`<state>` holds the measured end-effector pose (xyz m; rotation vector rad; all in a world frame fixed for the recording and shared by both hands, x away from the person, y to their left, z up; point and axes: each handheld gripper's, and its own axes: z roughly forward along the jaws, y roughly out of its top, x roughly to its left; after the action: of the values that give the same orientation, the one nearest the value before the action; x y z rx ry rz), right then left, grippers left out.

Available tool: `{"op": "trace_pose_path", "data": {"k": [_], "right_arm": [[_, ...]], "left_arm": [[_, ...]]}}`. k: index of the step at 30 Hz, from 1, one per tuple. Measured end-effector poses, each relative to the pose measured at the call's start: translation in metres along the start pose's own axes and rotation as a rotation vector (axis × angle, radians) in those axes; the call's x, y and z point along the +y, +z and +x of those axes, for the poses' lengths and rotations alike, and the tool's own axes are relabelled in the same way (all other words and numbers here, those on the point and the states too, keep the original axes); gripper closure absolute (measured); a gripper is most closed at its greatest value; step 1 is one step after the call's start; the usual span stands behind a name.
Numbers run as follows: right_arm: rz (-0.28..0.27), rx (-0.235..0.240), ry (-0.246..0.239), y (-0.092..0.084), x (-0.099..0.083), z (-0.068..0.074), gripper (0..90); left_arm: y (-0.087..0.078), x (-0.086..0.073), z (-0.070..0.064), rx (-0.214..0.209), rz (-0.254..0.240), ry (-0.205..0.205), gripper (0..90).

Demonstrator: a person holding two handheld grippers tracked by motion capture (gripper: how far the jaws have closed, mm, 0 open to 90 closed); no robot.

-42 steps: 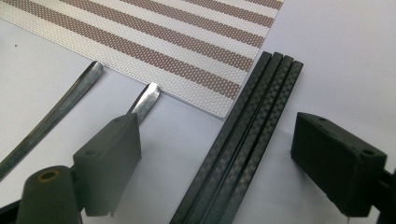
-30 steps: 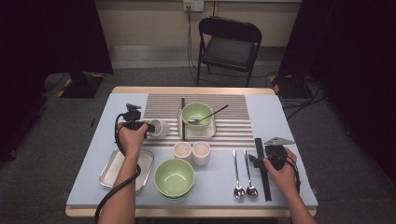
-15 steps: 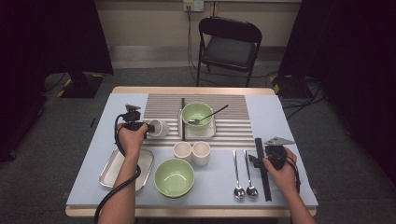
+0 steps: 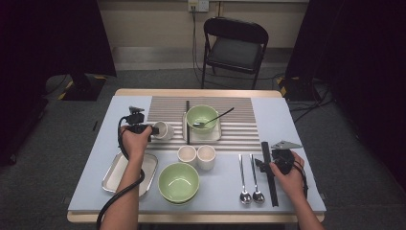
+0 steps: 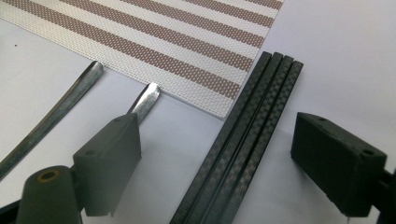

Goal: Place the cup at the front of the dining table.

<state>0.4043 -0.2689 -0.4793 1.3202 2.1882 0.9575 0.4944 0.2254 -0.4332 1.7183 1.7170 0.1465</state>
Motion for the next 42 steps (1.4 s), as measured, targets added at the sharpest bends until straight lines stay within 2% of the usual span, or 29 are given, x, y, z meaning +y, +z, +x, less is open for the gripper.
{"op": "trace_pose_path", "data": {"k": [19, 33, 36, 39, 42], "right_arm": [[0.0, 0.0, 0.0, 0.0, 0.0, 0.0, 15.2], [0.0, 0.0, 0.0, 0.0, 0.0, 0.0, 15.2], [0.0, 0.0, 0.0, 0.0, 0.0, 0.0, 15.2], [0.0, 0.0, 0.0, 0.0, 0.0, 0.0, 15.2], [0.0, 0.0, 0.0, 0.0, 0.0, 0.0, 15.2]], "left_arm": [[0.0001, 0.0005, -0.0057, 0.009, -0.013, 0.02, 69.1], [0.0017, 0.0013, -0.0084, 0.022, -0.016, 0.028, 58.3], [0.002, 0.0018, -0.0088, 0.013, -0.008, 0.038, 55.8], [0.0031, 0.0021, -0.0096, 0.014, -0.025, 0.027, 51.9], [0.0031, 0.0029, -0.0093, 0.006, -0.019, 0.029, 50.3]]}}
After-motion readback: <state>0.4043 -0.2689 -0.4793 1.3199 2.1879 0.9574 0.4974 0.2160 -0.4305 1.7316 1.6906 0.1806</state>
